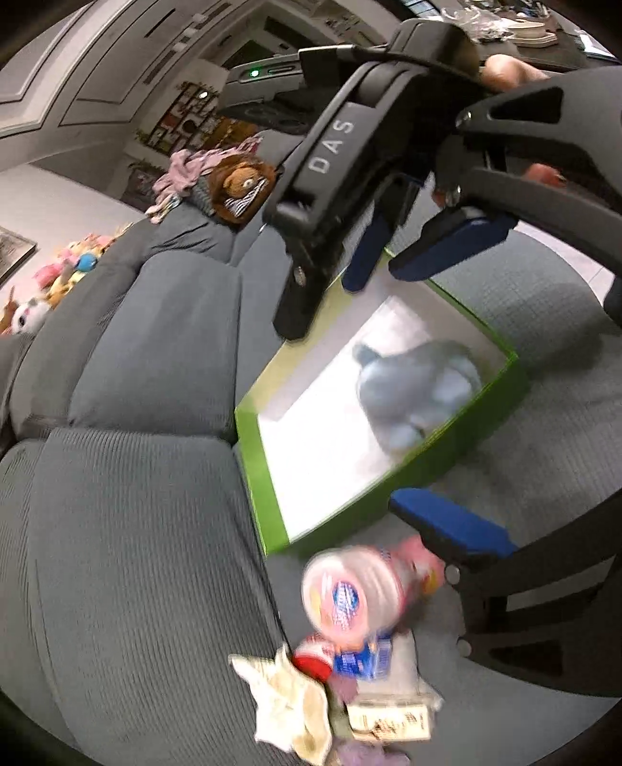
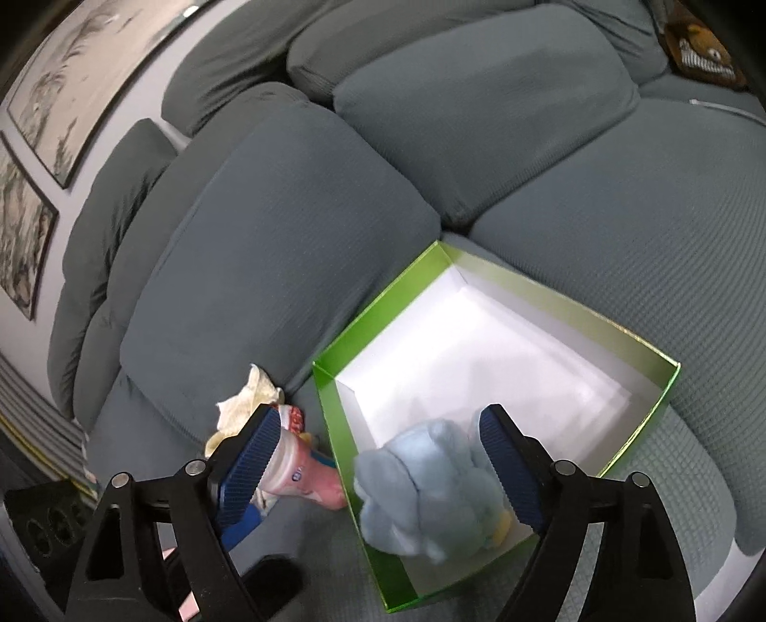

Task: Organize soft objects
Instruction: 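Lower the plush toy into the green box and open the right gripper, then withdraw the right tool back toward the pile of items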

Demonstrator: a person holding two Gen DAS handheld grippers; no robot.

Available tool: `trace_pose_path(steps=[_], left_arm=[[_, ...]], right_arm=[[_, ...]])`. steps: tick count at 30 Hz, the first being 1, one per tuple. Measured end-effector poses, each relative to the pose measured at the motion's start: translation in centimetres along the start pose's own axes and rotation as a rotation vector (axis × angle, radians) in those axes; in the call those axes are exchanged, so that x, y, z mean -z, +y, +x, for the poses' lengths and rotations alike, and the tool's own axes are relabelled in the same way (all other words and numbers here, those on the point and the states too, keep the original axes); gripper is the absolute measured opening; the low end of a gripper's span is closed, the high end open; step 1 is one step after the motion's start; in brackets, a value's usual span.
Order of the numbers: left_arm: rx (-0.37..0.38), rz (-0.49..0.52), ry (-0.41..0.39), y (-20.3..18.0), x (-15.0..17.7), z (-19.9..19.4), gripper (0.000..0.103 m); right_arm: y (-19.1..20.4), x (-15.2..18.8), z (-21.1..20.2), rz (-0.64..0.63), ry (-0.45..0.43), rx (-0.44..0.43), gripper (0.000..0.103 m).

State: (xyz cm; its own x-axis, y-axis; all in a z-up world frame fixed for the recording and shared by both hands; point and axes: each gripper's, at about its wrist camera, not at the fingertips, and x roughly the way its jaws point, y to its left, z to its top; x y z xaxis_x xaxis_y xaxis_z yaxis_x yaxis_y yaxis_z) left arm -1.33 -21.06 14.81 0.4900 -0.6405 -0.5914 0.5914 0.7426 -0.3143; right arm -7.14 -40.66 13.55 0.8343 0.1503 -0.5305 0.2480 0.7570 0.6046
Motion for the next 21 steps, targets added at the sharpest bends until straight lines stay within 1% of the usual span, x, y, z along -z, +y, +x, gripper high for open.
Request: trace_pose_path(steps=[1, 2, 9, 11, 12, 16, 18, 19, 21], left_arm=[[-0.015, -0.008, -0.008, 0.6, 0.2, -0.8, 0.101], [-0.029, -0.016, -0.017, 1.0, 0.3, -1.3, 0.102], [-0.142, -0.094, -0.083, 5.5, 1.9, -6.3, 0.102], [-0.196, -0.113, -0.097, 6.8, 2.5, -7.4, 0.102], [-0.217, -0.124, -0.102, 7.3, 2.7, -7.9, 0.102], [-0.286, -0.179, -0.099, 10.5, 3.9, -9.5, 0.102], [-0.339, -0.21, -0.09, 12.2, 4.7, -10.0, 0.102], [-0.369, -0.233, -0.081, 13.3, 5.2, -10.1, 0.102], [-0.4, -0.282, -0.076, 14.9, 6.0, -10.1, 0.102]], right_arm=[[0.3, 0.0, -0.2, -0.008, -0.009, 0.005, 0.095], [0.6, 0.1, -0.3, -0.019, -0.018, 0.004, 0.096], [3.7, 0.5, -1.0, -0.111, -0.049, -0.005, 0.097], [4.8, 0.8, -1.1, -0.141, -0.055, -0.002, 0.103], [5.2, 0.9, -1.1, -0.148, -0.058, 0.001, 0.103], [7.6, 1.8, -0.6, -0.207, -0.062, 0.003, 0.103], [8.8, 2.4, -0.1, -0.242, -0.052, 0.003, 0.103], [9.5, 2.7, 0.2, -0.264, -0.05, 0.006, 0.103], [10.9, 3.5, 0.7, -0.315, -0.045, 0.016, 0.103]])
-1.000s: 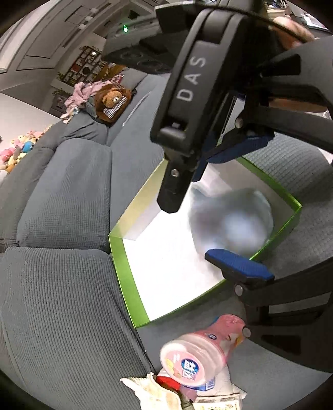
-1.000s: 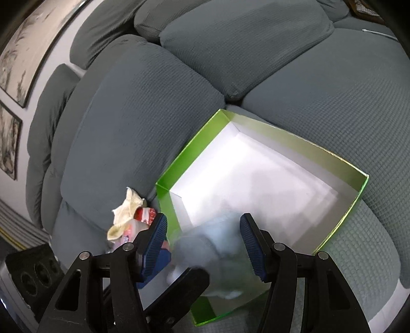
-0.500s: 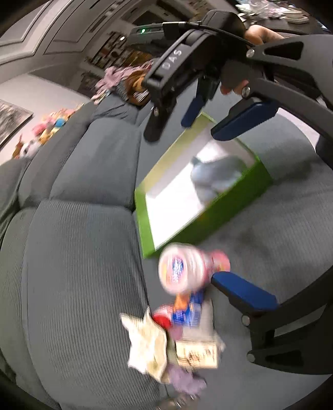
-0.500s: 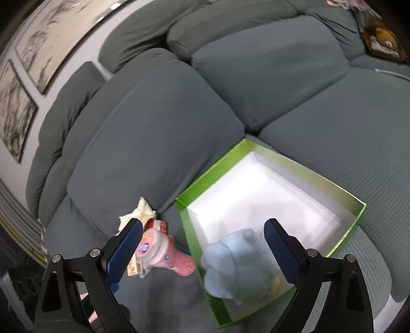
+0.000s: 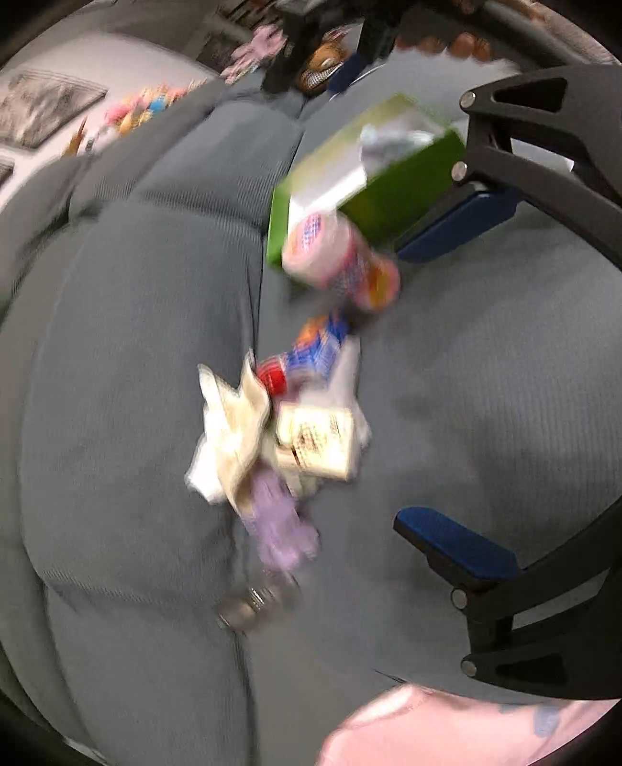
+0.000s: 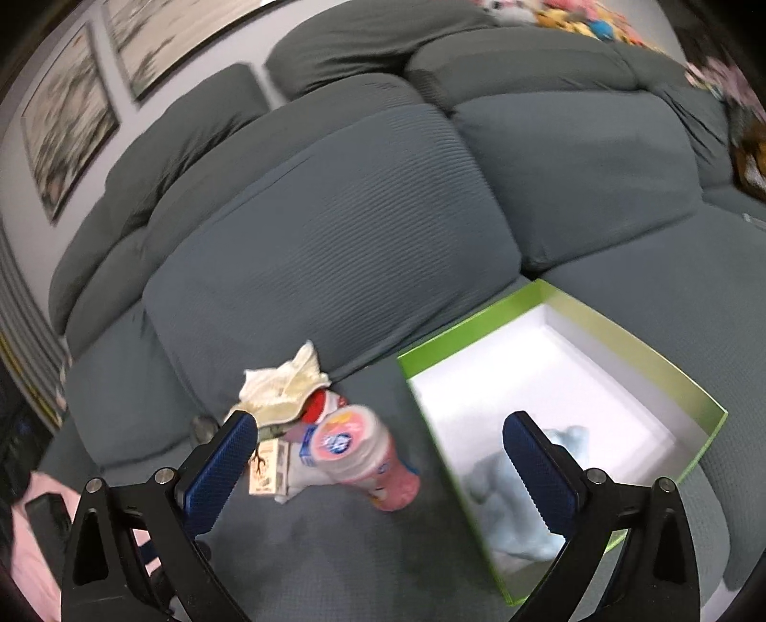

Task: Organize soft objects
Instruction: 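Withdraw the right tool back toward the pile of items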

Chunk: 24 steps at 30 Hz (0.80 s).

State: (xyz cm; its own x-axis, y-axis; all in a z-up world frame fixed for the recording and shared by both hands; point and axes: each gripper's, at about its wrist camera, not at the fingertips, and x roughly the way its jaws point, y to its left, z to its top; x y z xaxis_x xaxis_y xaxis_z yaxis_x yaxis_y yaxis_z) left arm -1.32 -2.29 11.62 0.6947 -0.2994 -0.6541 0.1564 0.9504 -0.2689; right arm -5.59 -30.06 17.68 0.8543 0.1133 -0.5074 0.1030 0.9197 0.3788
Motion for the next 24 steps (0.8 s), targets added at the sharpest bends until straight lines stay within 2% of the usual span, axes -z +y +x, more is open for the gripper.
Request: trace_pose_path(steps=[4, 8, 12, 17, 22, 24], left_arm=[[-0.027, -0.101, 0.022, 3.5, 0.9, 1.3, 0.102], [-0.059, -0.162, 0.106, 5.7, 1.8, 2.5, 0.102], [-0.1, -0.186, 0.079, 6.7, 1.6, 2.0, 0.102], [-0.14, -0.178, 0.059, 7.1, 1.6, 1.7, 0.102], [-0.148, -0.196, 0.059, 8.0, 1.5, 1.7, 0.102], [-0.151, -0.201, 0.049, 8.0, 1.4, 1.5, 0.102]], right_arm=[[2.8, 1.0, 1.0, -0.096, 0.005, 0.027, 0.103], [4.9, 2.2, 2.5, -0.138, 0.02, 0.053, 0.103], [6.8, 3.6, 3.7, -0.208, 0.044, 0.072, 0.103], [7.8, 5.1, 5.0, -0.232, 0.08, 0.053, 0.103], [8.9, 6.5, 6.3, -0.312, 0.111, 0.126, 0.103], [9.0, 6.7, 6.3, -0.322, 0.113, 0.122, 0.103]])
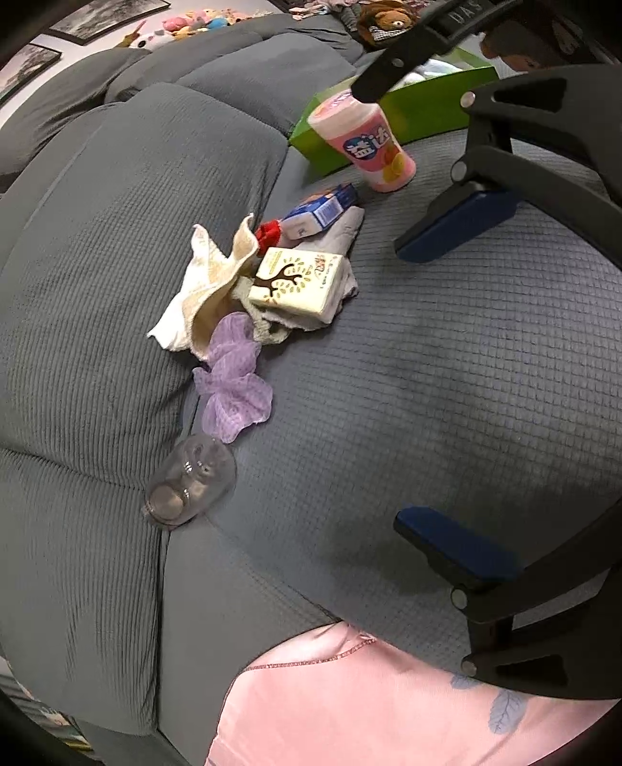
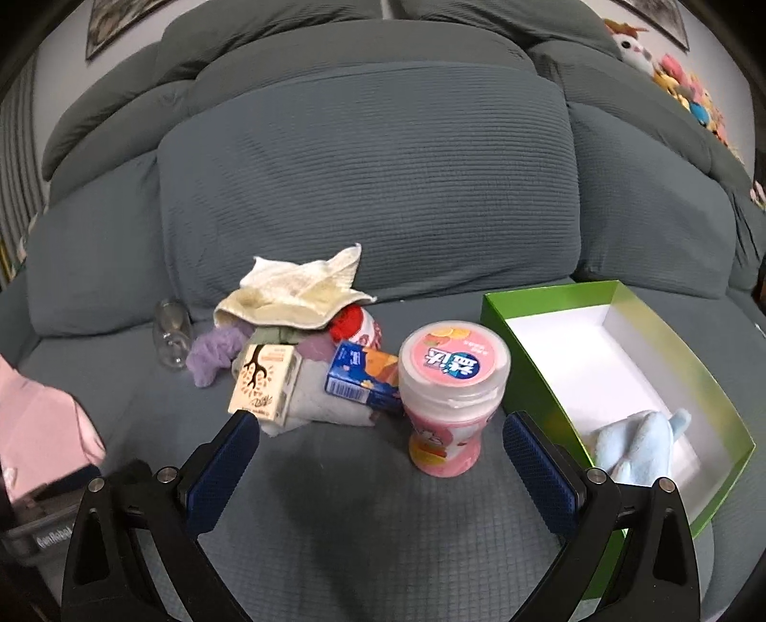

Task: Organize soft objects
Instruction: 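Withdraw the right tool back toward the pile of items, then grasp the small printed box from the pile with the right gripper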

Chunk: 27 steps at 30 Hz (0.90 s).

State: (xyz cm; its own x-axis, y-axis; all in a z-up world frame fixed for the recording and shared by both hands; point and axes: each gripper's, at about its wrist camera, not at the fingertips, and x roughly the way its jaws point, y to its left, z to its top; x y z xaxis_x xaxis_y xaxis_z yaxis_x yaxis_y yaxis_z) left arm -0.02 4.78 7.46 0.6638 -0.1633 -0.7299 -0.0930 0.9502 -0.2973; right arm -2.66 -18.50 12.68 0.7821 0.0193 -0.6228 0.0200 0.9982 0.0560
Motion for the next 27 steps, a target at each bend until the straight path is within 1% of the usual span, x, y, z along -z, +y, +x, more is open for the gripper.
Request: trace_pose_path(steps=[3, 9, 12, 15, 16, 18, 23, 24, 25, 26, 27], left_arm=[[-0.005, 0.002, -0.015, 0.1, 0.0, -0.4, 0.102], [0.013, -0.008, -0.045, 0.2, -0.1, -1.2, 0.1], [0.014, 0.0, -0.051, 0.1, -0.1, -1.2, 0.094], [0.013, 0.012, -0.054, -0.2, 0.0, -1.2, 0.09], [0.011, 0.018, -0.057, -0.3, 0.1, -1.2, 0.083], [0.004, 0.027, -0.057, -0.4, 0.1, -1.2, 0.076], [0.001, 0.039, -0.06, -0.7, 0.3, -1.1, 0.074], [0.004, 0.039, -0.061, -0.7, 0.3, -1.2, 0.072], [0.009, 0.039, -0.061, -0.7, 0.2, -1.2, 0.067], [0.013, 0.037, -0.06, -0.6, 0.1, -1.2, 0.066], [0.016, 0.031, -0.061, -0.5, 0.1, -1.2, 0.064]], right_arm=[[0.1, -0.1, -0.1, 0.008, -0.004, -0.025, 0.103], [0.8, 0.1, -0.3, -0.012, -0.013, -0.037, 0.102], [1.2, 0.2, -0.1, -0.021, -0.009, -0.047, 0.099], [1.5, 0.3, -0.1, -0.026, -0.007, -0.051, 0.097], [1.6, 0.3, -0.1, -0.025, -0.008, -0.055, 0.095], [1.7, 0.3, -0.2, -0.023, -0.015, -0.071, 0.093], [2.2, 0.4, -0.3, -0.031, -0.014, -0.084, 0.088], [2.4, 0.3, -0.2, -0.034, -0.008, -0.086, 0.085], [2.6, 0.1, -0.1, -0.043, 0.002, -0.093, 0.079], [2.9, -0.4, 0.0, -0.052, 0.017, -0.098, 0.077], [3.3, -0.8, 0.1, -0.062, 0.03, -0.098, 0.077]])
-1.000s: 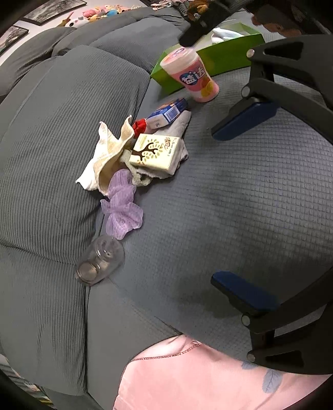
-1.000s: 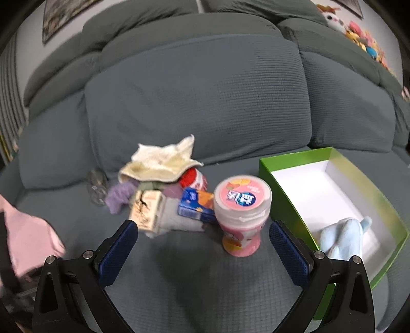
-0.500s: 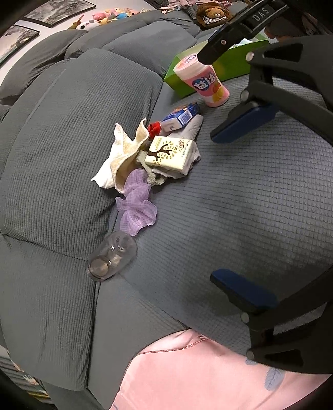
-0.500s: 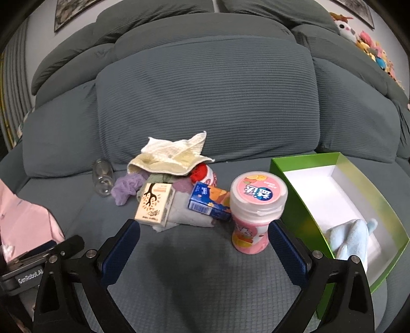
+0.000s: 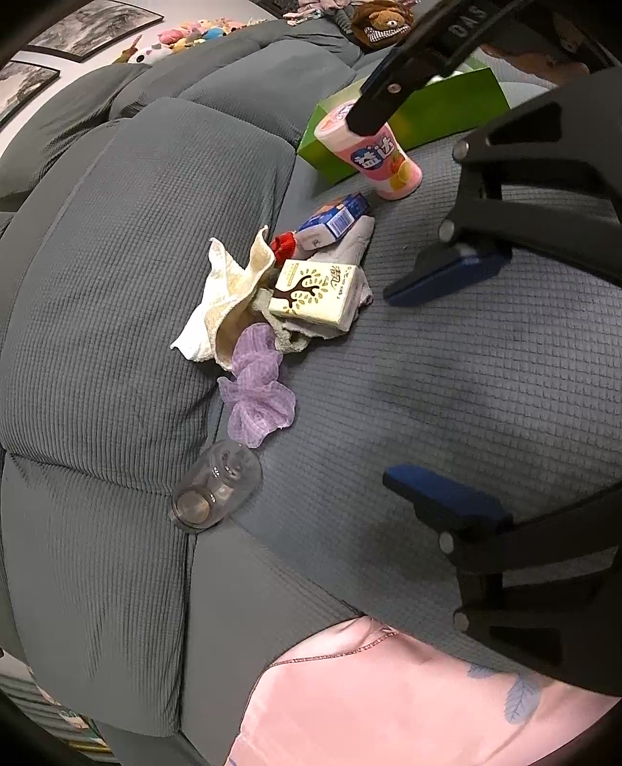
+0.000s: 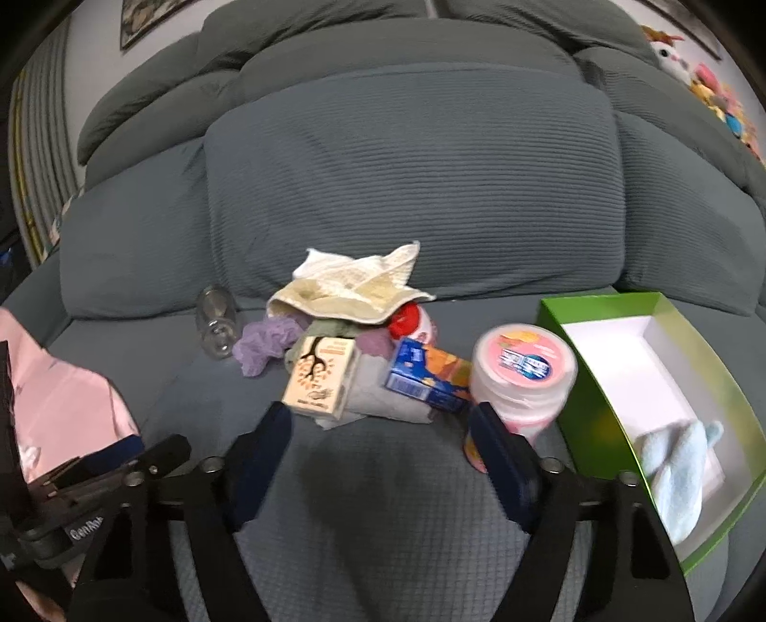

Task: Organize soft objects
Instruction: 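Grasp the small printed box from the pile with the right gripper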

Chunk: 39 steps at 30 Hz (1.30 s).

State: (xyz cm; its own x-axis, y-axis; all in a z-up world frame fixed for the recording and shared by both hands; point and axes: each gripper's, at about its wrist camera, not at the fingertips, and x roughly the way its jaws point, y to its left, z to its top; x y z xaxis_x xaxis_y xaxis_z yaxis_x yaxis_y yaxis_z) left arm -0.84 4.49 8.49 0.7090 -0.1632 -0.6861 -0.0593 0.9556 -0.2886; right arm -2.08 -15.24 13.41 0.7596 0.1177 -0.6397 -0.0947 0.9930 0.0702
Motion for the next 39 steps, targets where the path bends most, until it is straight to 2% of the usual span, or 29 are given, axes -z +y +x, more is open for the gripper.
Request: trace_pose_path(steps=[2, 4, 5, 7, 11, 16, 25, 28, 36, 39], left_arm=[[0.008, -0.027, 0.001, 0.5, -0.2, 0.0, 0.06], [0.007, -0.035, 0.012, 0.8, -0.3, 0.2, 0.045], [0.003, -0.035, 0.016, 0.9, -0.4, 0.2, 0.042], [-0.01, -0.04, 0.011, 1.1, -0.4, 0.1, 0.03], [-0.002, -0.066, 0.003, 1.8, -0.7, -0.2, 0.029], [-0.002, -0.092, 0.004, 2.5, -0.9, -0.5, 0.029], [0.016, -0.116, 0.002, 3.0, -1.1, -0.9, 0.029], [0.016, -0.116, 0.003, 3.0, -1.1, -1.1, 0.029], [0.014, -0.108, 0.015, 3.0, -1.1, -1.0, 0.029], [0.012, -0.11, 0.015, 3.1, -1.2, -0.9, 0.03]], right_arm=[[1.0, -1.1, 0.0, -0.021, -0.002, -0.002, 0.076], [2.0, -2.1, 0.2, -0.043, 0.001, -0.003, 0.076], [2.9, -2.9, 0.7, -0.061, 0.015, -0.007, 0.076], [4.1, -3.6, 1.6, -0.072, 0.047, -0.016, 0.076], [5.6, -3.8, 4.2, -0.071, 0.114, -0.024, 0.076], [6.7, -3.1, 8.8, -0.111, 0.221, 0.077, 0.082], [6.5, -1.7, 15.2, -0.108, 0.354, 0.172, 0.083], [5.8, -1.3, 16.6, -0.057, 0.401, 0.111, 0.084], [5.9, -0.7, 17.1, -0.059, 0.39, 0.054, 0.083], [6.7, -0.3, 17.0, -0.114, 0.373, 0.029, 0.063]])
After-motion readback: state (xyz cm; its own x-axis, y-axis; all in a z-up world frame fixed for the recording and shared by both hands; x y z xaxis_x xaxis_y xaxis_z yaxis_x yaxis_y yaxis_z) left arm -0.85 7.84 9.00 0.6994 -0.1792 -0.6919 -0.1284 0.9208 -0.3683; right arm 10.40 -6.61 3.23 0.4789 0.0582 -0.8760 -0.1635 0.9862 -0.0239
